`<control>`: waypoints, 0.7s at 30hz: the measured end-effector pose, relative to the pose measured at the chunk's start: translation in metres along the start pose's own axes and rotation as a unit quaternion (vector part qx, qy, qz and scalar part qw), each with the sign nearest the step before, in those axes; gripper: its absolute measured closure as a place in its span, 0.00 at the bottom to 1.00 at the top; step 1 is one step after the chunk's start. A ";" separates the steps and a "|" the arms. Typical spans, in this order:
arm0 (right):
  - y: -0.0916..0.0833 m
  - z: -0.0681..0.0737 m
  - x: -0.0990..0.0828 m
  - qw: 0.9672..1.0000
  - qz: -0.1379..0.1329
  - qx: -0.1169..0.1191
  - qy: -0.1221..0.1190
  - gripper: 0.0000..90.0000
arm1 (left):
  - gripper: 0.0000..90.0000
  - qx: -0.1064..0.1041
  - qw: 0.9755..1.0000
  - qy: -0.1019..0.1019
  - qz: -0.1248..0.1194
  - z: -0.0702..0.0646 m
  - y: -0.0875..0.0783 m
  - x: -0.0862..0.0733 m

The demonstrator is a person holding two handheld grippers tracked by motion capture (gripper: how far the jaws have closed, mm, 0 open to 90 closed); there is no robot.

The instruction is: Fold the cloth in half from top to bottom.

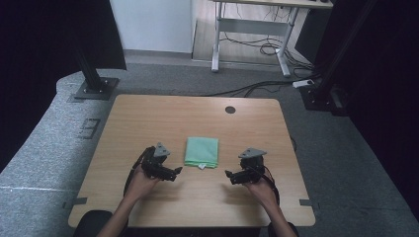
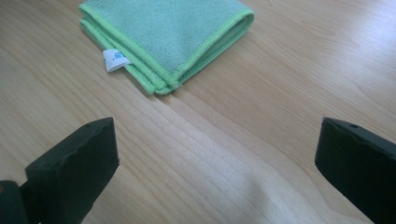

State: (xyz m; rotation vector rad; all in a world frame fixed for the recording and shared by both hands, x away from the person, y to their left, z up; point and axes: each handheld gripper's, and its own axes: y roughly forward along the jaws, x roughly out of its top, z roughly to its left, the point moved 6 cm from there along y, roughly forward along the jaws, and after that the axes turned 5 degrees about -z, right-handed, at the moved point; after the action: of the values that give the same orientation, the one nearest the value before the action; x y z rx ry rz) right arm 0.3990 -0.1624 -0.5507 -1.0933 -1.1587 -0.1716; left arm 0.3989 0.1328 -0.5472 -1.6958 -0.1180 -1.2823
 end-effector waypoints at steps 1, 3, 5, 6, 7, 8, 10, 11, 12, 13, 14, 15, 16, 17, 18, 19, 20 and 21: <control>-0.003 0.000 -0.001 1.000 0.000 -0.001 0.001 0.00 | 0.00 0.000 1.000 0.000 -0.001 0.000 -0.002 -0.002; -0.007 -0.001 -0.002 1.000 -0.001 -0.001 0.001 0.00 | 0.00 0.002 1.000 0.002 0.000 -0.001 -0.006 -0.006; -0.013 -0.002 -0.004 1.000 -0.004 -0.004 0.004 0.00 | 0.00 0.004 1.000 0.003 0.001 0.000 -0.009 -0.009; -0.014 -0.003 -0.005 1.000 -0.004 -0.005 0.005 0.00 | 0.00 0.005 1.000 0.003 0.002 0.000 -0.010 -0.011; -0.016 -0.003 -0.006 1.000 -0.004 -0.005 0.005 0.00 | 0.00 0.006 1.000 0.002 0.003 0.000 -0.012 -0.013; -0.017 -0.004 -0.008 1.000 -0.005 -0.006 0.008 0.00 | 0.00 0.007 1.000 0.002 0.002 0.001 -0.013 -0.015; -0.021 -0.005 -0.012 1.000 -0.003 -0.008 0.010 0.00 | 0.00 0.010 1.000 0.000 0.002 0.002 -0.016 -0.020; -0.022 -0.006 -0.014 1.000 -0.003 -0.010 0.012 0.00 | 0.00 0.011 1.000 0.000 0.003 0.003 -0.017 -0.022; -0.023 -0.007 -0.016 1.000 -0.003 -0.011 0.014 0.00 | 0.00 0.012 1.000 -0.002 0.003 0.003 -0.018 -0.025; -0.023 -0.007 -0.019 1.000 -0.001 -0.012 0.016 0.00 | 0.00 0.013 1.000 -0.003 0.004 0.004 -0.019 -0.028; -0.023 -0.008 -0.021 1.000 0.000 -0.012 0.019 0.00 | 0.00 0.015 1.000 -0.005 0.004 0.005 -0.019 -0.030; -0.023 -0.008 -0.023 1.000 0.000 -0.012 0.020 0.00 | 0.00 0.017 1.000 -0.007 0.005 0.005 -0.020 -0.033; -0.023 -0.008 -0.025 1.000 0.001 -0.013 0.022 0.00 | 0.00 0.018 1.000 -0.009 0.007 0.007 -0.021 -0.037; -0.022 -0.009 -0.028 1.000 0.002 -0.013 0.024 0.00 | 0.00 0.019 1.000 -0.010 0.009 0.008 -0.021 -0.040; -0.022 -0.009 -0.031 1.000 0.004 -0.012 0.027 0.00 | 0.00 0.018 1.000 -0.011 0.010 0.009 -0.021 -0.043; -0.021 -0.009 -0.033 1.000 0.006 -0.012 0.028 0.00 | 0.00 0.019 1.000 -0.015 0.011 0.010 -0.021 -0.046; -0.020 -0.009 -0.036 0.999 0.008 -0.012 0.028 0.00 | 0.00 0.019 1.000 -0.018 0.014 0.011 -0.021 -0.049; -0.019 -0.009 -0.038 0.999 0.011 -0.014 0.030 0.00 | 0.00 0.019 1.000 -0.020 0.014 0.011 -0.020 -0.051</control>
State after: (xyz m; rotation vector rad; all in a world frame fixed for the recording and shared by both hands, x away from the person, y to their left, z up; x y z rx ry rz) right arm 0.3762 -0.1943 -0.5692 -1.1172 -1.0942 -0.2028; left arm 0.3723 0.1744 -0.5744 -1.6855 -0.1402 -1.2189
